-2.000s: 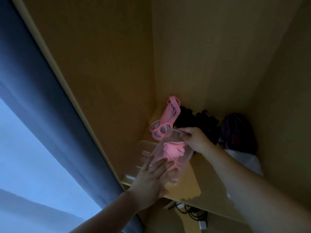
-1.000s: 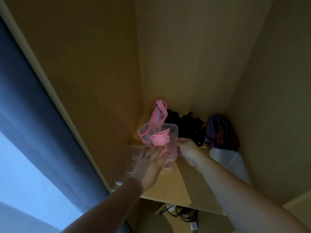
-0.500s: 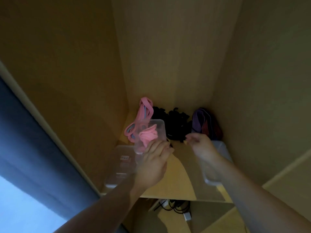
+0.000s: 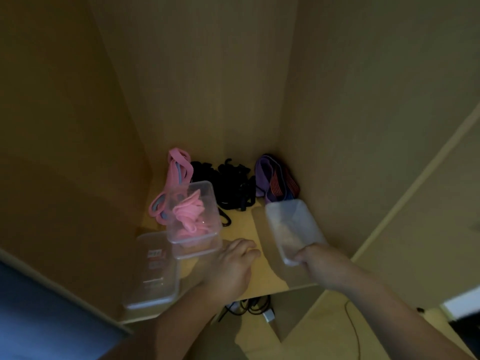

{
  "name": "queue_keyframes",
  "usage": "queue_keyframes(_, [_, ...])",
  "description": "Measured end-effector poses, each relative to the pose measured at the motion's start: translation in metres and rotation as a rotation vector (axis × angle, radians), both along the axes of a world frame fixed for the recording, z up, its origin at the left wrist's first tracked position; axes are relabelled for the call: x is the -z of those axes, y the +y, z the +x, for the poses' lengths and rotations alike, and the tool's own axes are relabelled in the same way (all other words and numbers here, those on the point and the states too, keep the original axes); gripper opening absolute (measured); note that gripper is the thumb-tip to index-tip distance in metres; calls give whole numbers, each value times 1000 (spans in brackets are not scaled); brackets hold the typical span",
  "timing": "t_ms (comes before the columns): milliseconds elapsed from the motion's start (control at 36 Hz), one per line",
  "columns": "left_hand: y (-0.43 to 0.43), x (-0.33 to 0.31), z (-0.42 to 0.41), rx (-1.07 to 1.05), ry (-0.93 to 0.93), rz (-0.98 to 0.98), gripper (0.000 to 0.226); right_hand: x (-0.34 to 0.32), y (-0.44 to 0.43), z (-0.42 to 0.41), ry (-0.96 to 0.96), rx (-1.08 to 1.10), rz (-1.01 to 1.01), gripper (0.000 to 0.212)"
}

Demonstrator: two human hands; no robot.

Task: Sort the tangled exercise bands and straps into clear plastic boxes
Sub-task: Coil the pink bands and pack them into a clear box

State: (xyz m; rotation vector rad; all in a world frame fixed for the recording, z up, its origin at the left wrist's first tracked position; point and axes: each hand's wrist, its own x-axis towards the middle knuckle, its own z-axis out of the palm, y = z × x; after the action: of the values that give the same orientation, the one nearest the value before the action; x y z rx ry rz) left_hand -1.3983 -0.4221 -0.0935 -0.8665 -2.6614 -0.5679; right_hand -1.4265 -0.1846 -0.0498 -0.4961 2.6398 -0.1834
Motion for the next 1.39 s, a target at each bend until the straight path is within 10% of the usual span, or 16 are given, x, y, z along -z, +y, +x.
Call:
queue_keyframes(583, [32,-23,-18,4,-136,99,35,-2,21,7,282,-107,-137,17])
queue_keyframes(694, [35,-27,-25,49,-201,180,37,-11,17,13,546,-162,-308,41])
queue_keyframes(778, [40,-39,-26,100,-195,229,43,-15,14,14,652,-207,-292,22])
queue_keyframes(1389, [-8,-43,23,14,-44,281,18,-18,16,19,473,-11,-460,60])
